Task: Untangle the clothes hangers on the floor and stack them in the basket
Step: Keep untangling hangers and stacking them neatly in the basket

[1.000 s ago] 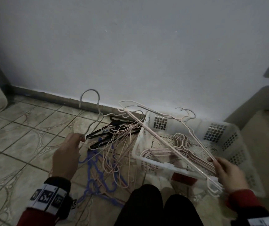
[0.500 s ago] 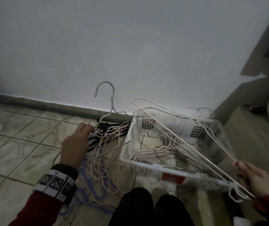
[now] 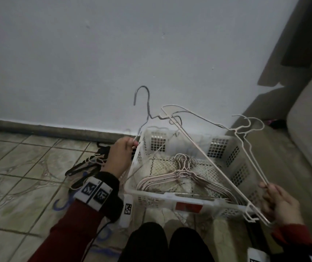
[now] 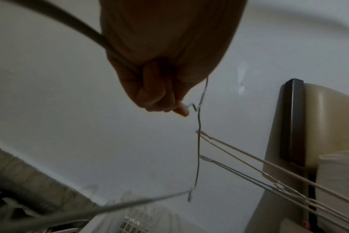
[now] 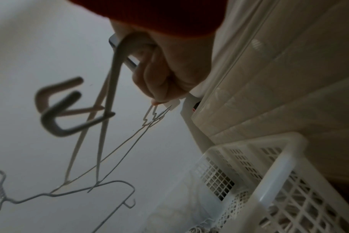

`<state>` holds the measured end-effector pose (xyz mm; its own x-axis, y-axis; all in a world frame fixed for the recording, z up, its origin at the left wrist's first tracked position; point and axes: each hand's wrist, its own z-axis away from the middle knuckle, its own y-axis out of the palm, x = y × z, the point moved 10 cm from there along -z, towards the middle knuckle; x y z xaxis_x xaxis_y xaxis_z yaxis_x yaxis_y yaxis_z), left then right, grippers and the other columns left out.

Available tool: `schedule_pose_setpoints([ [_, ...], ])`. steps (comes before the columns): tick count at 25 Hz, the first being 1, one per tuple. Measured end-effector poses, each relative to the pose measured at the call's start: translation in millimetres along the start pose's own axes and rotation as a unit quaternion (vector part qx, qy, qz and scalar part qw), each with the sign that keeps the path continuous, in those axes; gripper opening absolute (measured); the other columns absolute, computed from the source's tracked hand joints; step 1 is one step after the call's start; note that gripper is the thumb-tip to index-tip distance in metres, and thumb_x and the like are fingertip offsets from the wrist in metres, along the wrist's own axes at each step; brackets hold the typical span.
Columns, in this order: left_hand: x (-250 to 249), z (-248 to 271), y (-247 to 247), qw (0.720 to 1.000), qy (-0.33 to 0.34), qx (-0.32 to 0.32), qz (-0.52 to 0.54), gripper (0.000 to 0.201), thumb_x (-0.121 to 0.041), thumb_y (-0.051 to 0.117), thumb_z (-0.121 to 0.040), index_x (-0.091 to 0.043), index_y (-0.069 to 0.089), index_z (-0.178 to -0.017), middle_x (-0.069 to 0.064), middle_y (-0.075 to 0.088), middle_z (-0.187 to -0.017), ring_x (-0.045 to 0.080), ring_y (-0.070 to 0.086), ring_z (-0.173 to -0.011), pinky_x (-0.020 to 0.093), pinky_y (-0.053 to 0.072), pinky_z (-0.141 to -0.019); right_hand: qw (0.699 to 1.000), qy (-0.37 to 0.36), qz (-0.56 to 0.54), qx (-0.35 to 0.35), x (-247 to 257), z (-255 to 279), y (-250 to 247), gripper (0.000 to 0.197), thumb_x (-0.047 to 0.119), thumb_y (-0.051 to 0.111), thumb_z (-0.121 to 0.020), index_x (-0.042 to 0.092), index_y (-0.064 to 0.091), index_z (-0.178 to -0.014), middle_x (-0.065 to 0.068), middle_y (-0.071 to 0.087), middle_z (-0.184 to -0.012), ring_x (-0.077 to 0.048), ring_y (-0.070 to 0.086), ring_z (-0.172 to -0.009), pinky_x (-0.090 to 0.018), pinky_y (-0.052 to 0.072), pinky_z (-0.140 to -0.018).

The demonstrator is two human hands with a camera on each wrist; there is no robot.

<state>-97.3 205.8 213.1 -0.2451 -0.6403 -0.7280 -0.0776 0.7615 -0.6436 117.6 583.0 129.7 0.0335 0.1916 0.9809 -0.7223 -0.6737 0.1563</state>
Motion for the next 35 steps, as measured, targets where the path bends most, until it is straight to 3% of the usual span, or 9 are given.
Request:
schedule_pose_setpoints([
  [5, -5, -16, -2, 0.999, 0.02, -0.045, 0.018, 0.03, -0.007, 0.035, -0.097, 0.001, 0.063, -0.091, 0.02, 0.063, -0.099, 0.029, 0.056, -0.092, 0.026, 0.031, -0.074, 0.999, -0.005, -0.033, -0.004, 12, 11, -6, 0.02, 0.039, 0.059, -0.066, 0.028, 0.071, -0.054, 0.009, 0.039, -0.029, 0.001, 0.027, -0.021, -0.006, 0.014, -0.033],
  [10, -3, -13, 29, 0.992, -0.052, 0.041, 0.104, 0.031, -0.014, 0.033, -0.098, -0.01, 0.063, -0.089, 0.003, 0.055, -0.082, 0.018, 0.048, -0.071, 0.025, 0.036, -0.062, 0.993, -0.109, -0.008, -0.033, 35, 23, 0, 0.038, 0.011, 0.03, -0.098, 0.019, 0.056, -0.073, 0.01, 0.034, -0.028, -0.001, 0.027, -0.021, -0.008, 0.015, -0.03],
  [14, -25, -2, 71, 0.934, -0.123, 0.123, 0.312, 0.029, -0.017, 0.032, -0.099, -0.024, 0.052, -0.08, -0.004, 0.04, -0.068, 0.007, 0.033, -0.048, 0.011, 0.026, -0.031, 0.985, -0.167, -0.02, -0.025, 47, 26, 36, 0.023, 0.045, 0.045, -0.08, 0.028, 0.061, -0.076, 0.013, 0.048, -0.042, 0.0, 0.041, -0.033, -0.009, 0.032, -0.033],
  [17, -62, 16, 93, 0.892, -0.088, 0.154, 0.416, 0.024, -0.013, 0.03, -0.1, -0.019, 0.049, -0.085, -0.002, 0.044, -0.075, 0.007, 0.044, -0.051, 0.011, 0.036, -0.034, 0.988, -0.133, -0.001, 0.073, 28, 28, 93, 0.016, 0.038, 0.043, -0.09, 0.027, 0.049, -0.081, 0.011, 0.046, -0.043, 0.001, 0.034, -0.033, -0.01, 0.028, -0.032],
  [19, -82, 32, 109, 0.878, -0.078, 0.177, 0.439, 0.02, -0.012, 0.029, -0.1, -0.014, 0.047, -0.092, -0.001, 0.049, -0.082, 0.012, 0.05, -0.061, 0.015, 0.045, -0.044, 0.983, -0.145, 0.062, 0.097, 11, 41, 121, 0.021, 0.054, 0.041, -0.083, 0.033, 0.046, -0.082, 0.009, 0.046, -0.048, -0.001, 0.037, -0.037, -0.014, 0.031, -0.035],
  [21, -94, 45, 125, 0.883, -0.074, 0.187, 0.423, 0.017, -0.013, 0.03, -0.099, -0.012, 0.047, -0.099, -0.001, 0.053, -0.088, 0.015, 0.054, -0.071, 0.023, 0.049, -0.059, 0.965, -0.19, 0.154, 0.098, -5, 61, 136, 0.028, 0.058, 0.03, -0.076, 0.034, 0.042, -0.083, 0.01, 0.047, -0.06, -0.002, 0.048, -0.05, -0.012, 0.036, -0.05],
  [25, -89, 57, 136, 0.897, -0.072, 0.174, 0.401, 0.018, -0.02, 0.037, -0.098, -0.026, 0.052, -0.091, 0.002, 0.061, -0.094, 0.022, 0.062, -0.08, 0.036, 0.053, -0.072, 0.957, -0.199, 0.183, 0.106, -25, 89, 150, 0.047, 0.074, 0.022, -0.075, 0.03, 0.039, -0.08, 0.01, 0.047, -0.065, 0.011, 0.051, -0.063, -0.006, 0.036, -0.054],
  [30, -81, 69, 136, 0.872, -0.055, 0.211, 0.438, 0.012, -0.013, 0.043, -0.096, -0.021, 0.051, -0.095, 0.001, 0.066, -0.089, 0.007, 0.065, -0.057, 0.021, 0.055, -0.058, 0.963, -0.159, 0.165, 0.14, -44, 98, 157, 0.066, 0.087, 0.017, -0.063, 0.031, 0.041, -0.088, 0.008, 0.051, -0.074, 0.007, 0.053, -0.072, -0.006, 0.038, -0.059],
  [35, -77, 70, 125, 0.89, -0.013, 0.249, 0.381, 0.017, -0.007, 0.055, -0.088, -0.009, 0.05, -0.105, 0.0, 0.064, -0.09, 0.007, 0.064, -0.05, 0.018, 0.052, -0.048, 0.922, -0.126, 0.211, 0.299, -49, 110, 174, 0.042, 0.069, 0.031, -0.074, 0.035, 0.044, -0.095, 0.021, 0.06, -0.086, 0.015, 0.052, -0.081, -0.011, 0.037, -0.068],
])
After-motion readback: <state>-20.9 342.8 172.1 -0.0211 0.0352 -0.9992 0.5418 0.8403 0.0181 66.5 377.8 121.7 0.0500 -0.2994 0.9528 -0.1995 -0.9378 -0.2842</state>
